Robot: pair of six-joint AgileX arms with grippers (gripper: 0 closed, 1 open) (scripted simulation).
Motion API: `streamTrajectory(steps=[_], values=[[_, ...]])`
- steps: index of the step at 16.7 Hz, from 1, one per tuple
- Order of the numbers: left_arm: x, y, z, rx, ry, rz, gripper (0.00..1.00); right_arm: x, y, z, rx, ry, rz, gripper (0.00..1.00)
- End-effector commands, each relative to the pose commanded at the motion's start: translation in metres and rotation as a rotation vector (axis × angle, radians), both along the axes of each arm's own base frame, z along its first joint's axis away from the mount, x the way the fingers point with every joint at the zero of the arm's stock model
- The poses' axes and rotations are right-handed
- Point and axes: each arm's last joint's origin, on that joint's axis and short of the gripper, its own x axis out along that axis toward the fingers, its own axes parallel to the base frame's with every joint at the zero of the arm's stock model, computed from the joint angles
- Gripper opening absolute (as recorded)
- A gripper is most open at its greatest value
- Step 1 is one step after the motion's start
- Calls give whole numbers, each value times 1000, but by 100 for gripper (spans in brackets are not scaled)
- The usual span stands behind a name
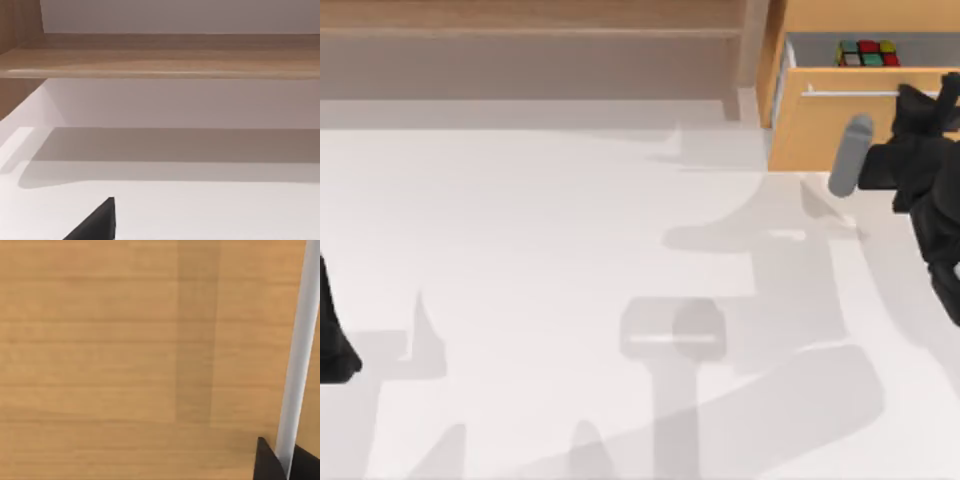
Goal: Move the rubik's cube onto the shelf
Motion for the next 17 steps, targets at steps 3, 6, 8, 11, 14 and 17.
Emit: streamTrajectory(steps=[3, 6, 8, 11, 14, 17], values=[[0, 0, 0, 0, 0, 0, 100, -9, 1, 4, 4, -19, -5, 0], [0, 0, 0, 0, 0, 0, 100, -37, 1, -2, -2, 9, 0, 0], [0, 0, 0, 0, 0, 0, 100, -55, -2, -5, -4, 22, -6, 0], [0, 0, 0, 0, 0, 0, 100, -63, 1, 0, 0, 0, 0, 0], [0, 0, 0, 0, 0, 0, 100, -62, -1, 0, -1, 0, -4, 0], [0, 0, 0, 0, 0, 0, 100, -71, 1, 1, 1, -11, -3, 0]])
